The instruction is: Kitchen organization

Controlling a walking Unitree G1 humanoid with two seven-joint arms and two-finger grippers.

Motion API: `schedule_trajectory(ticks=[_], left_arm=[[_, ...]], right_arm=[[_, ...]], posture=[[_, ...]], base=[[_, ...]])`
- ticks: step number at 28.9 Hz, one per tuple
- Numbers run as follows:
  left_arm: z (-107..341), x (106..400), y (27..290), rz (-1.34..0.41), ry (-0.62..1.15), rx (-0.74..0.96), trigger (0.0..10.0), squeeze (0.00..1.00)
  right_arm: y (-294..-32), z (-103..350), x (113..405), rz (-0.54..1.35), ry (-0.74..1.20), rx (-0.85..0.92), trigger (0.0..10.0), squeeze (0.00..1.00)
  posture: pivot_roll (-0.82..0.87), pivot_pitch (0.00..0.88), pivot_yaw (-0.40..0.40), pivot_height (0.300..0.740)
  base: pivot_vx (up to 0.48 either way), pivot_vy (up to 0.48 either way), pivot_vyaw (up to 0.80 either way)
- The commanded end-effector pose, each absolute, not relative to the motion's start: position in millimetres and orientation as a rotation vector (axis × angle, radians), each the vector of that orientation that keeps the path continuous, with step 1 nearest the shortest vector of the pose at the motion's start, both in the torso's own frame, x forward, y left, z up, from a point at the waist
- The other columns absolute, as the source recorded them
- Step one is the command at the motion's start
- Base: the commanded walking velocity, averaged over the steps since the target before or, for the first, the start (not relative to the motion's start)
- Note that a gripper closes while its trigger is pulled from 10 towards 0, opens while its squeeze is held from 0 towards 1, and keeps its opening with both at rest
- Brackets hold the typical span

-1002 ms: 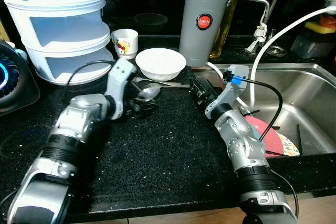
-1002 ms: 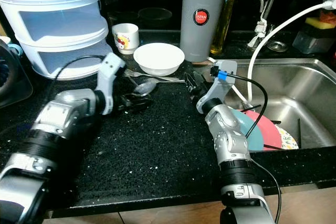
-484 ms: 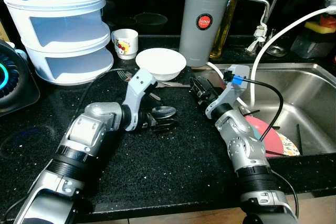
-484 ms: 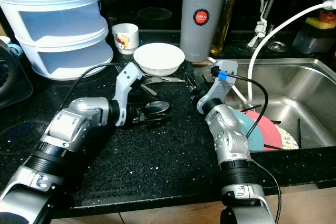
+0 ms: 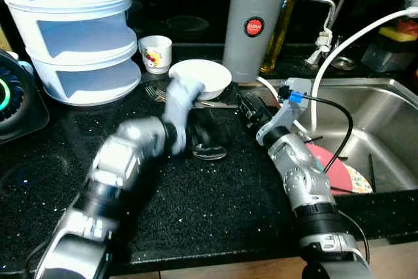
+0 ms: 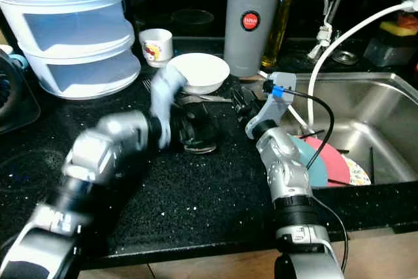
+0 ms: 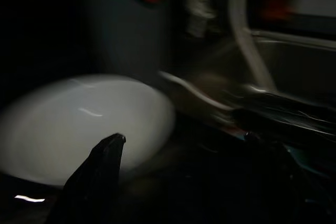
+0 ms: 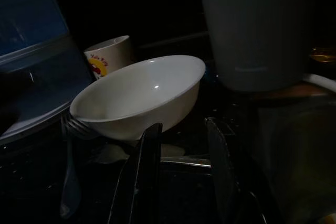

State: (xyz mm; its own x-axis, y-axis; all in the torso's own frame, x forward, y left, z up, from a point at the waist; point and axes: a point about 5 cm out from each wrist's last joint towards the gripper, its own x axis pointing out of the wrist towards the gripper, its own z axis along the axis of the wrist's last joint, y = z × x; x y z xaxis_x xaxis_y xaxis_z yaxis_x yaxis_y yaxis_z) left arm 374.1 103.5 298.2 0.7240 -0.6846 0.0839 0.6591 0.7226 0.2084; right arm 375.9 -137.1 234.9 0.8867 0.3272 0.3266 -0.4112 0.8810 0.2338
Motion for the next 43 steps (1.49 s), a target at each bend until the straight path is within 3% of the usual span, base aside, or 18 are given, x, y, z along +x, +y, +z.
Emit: schedule_trajectory(ticks=[1,9,17,23,32,43], left_arm=[[289,382,115,-0.671,-0.127,0.22,10.0,0.0],[254,400,136,-0.618,0.038,0.47,10.0,0.0],[249,412,148,-0.521,0.04,0.505,10.0,0.0],[268,420,150,-0.418,-0.083,0.277,10.0,0.0],[283,423,144,-0.411,-0.153,0.034,10.0,0.0],[254,423,126,-0.451,-0.001,0.15,10.0,0.0]], right_arm=[[-140,233,377,0.383,-0.283,0.311,10.0,0.0],[-137,233,376,0.387,-0.284,0.317,10.0,0.0],[-140,232,374,0.374,-0.285,0.321,10.0,0.0],[-141,229,370,0.364,-0.28,0.325,10.0,0.0],[-144,227,368,0.352,-0.276,0.328,10.0,0.0],[-143,226,365,0.345,-0.269,0.326,10.0,0.0]], posture=[[0.06,0.112,-0.014,0.74],[0.06,0.123,-0.001,0.74],[0.06,0.148,0.019,0.74],[0.05,0.172,0.037,0.74],[0.05,0.188,0.048,0.74],[0.04,0.2,0.059,0.74]], base=[[0.0,0.0,0.0],[0.0,0.0,0.0],[0.0,0.0,0.0],[0.0,0.0,0.0],[0.0,0.0,0.0],[0.0,0.0,0.0]])
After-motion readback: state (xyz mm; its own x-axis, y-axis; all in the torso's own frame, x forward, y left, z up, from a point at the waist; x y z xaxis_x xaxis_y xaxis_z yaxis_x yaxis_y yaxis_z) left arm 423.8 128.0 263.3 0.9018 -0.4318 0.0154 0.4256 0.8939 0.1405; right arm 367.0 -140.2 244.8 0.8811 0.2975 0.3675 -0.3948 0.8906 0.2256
